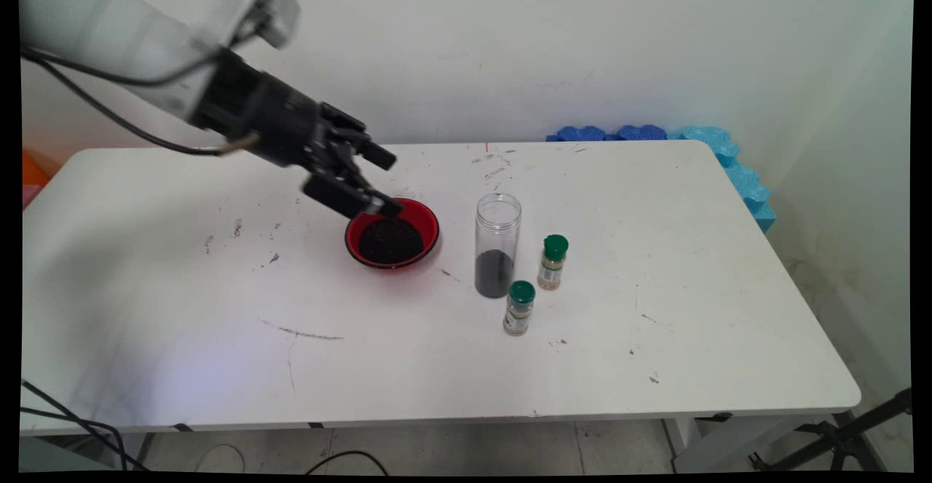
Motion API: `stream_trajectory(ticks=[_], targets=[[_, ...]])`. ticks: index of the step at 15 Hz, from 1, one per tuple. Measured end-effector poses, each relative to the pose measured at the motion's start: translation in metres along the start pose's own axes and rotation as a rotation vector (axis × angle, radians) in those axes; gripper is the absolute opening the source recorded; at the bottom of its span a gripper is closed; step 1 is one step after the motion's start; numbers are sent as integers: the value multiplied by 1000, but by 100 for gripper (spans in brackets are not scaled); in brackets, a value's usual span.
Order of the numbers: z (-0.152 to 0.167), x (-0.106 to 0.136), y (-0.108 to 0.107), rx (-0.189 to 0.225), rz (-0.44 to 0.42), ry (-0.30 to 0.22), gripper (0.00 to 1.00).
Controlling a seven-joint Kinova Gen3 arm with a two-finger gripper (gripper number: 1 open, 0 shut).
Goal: Pick up the black seasoning powder from the table
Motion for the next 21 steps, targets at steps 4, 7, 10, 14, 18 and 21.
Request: stream_trajectory(ticks=[4,7,10,14,18,21], targets=[[36,-4,-2,40,-8,-7,100],[62,-8,-2,56,-14,-11,100],[90,-14,-3,74,-14,-14,100],[124,-20,-5,86,-19,-9,100],[149,-24,-9,97,-25,8,100],[162,-25,-11,101,-33,25,100]])
